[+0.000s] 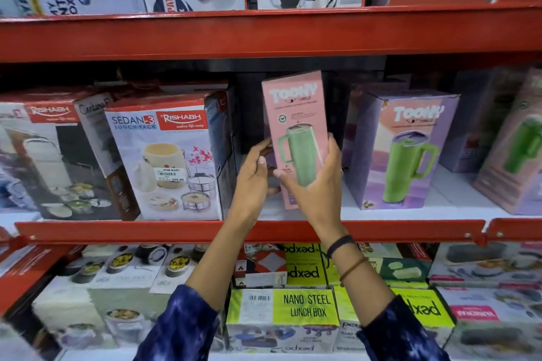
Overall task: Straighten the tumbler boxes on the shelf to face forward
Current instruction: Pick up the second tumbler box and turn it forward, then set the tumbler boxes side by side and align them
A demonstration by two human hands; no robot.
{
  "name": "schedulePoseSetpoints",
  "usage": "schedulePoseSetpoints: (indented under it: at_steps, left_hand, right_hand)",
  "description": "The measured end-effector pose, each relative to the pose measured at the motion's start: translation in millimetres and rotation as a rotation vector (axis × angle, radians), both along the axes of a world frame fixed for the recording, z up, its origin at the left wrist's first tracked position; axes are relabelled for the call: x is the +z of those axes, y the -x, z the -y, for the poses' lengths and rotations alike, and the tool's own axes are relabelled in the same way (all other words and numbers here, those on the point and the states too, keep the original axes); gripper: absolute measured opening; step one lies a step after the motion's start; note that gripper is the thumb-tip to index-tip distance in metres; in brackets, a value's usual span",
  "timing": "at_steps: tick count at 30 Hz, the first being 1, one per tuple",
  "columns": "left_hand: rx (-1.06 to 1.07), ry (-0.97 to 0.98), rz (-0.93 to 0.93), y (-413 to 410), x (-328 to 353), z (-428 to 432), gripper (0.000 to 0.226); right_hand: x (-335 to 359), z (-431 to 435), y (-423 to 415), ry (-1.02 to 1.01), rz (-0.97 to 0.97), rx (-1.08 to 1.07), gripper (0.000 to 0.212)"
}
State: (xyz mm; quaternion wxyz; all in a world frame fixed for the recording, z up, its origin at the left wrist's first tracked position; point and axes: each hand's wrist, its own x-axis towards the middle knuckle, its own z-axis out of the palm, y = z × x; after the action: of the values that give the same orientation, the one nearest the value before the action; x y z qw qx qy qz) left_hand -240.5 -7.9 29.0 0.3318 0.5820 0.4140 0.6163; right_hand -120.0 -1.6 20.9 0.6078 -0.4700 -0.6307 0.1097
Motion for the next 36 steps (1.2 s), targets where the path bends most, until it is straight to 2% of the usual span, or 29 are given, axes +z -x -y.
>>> schedulePoseSetpoints:
  at_steps: [2,5,8,10,12,16,20,23,26,36]
  left_hand:
    - [-0.01,-0.021,-0.03,-3,5,4,0.035]
    - [-0.025,-0.034,-0.059,-7,11,6,0.034]
    - [0.078,-0.01,-0.085,-4,14,-3,0.04]
    - [0.112,0.072,-0.026,-1,18,-10,0.053]
    - [0.062,0.131,0.059,1,19,-16,0.056]
    - [0.035,0.141,0.131,2,11,-14,0.066]
    - [0.091,0.14,0.083,7,-9,-20,0.086]
    - [0.127,0.141,0.067,5,-18,-15,0.091]
    - [0.187,0.172,0.032,0,-21,-8,0.107]
    - [0.186,0.116,-0.094,-9,-24,5,0.084]
  right_hand:
    - [3,0,0,-0.011,0.053,-0.1,0.125]
    - [6,-1,-6,-0.031,0.002,-0.145,0.122]
    - [5,-4,-17,-0.025,-0.062,-0.054,0.119]
    - [4,-5,-25,0.004,-0.097,0.067,0.121]
    - [6,-4,-32,0.055,-0.087,0.181,0.121]
    - [12,-11,-49,0.027,0.017,0.304,0.101]
    - [1,-28,-61,0.075,-0.038,0.359,0.067]
    - [-9,-35,-66,0.103,-0.048,0.328,0.064]
    - [-17,-38,-66,0.113,-0.106,0.337,0.064]
    - [-26,-37,-70,0.213,-0.113,0.332,0.06]
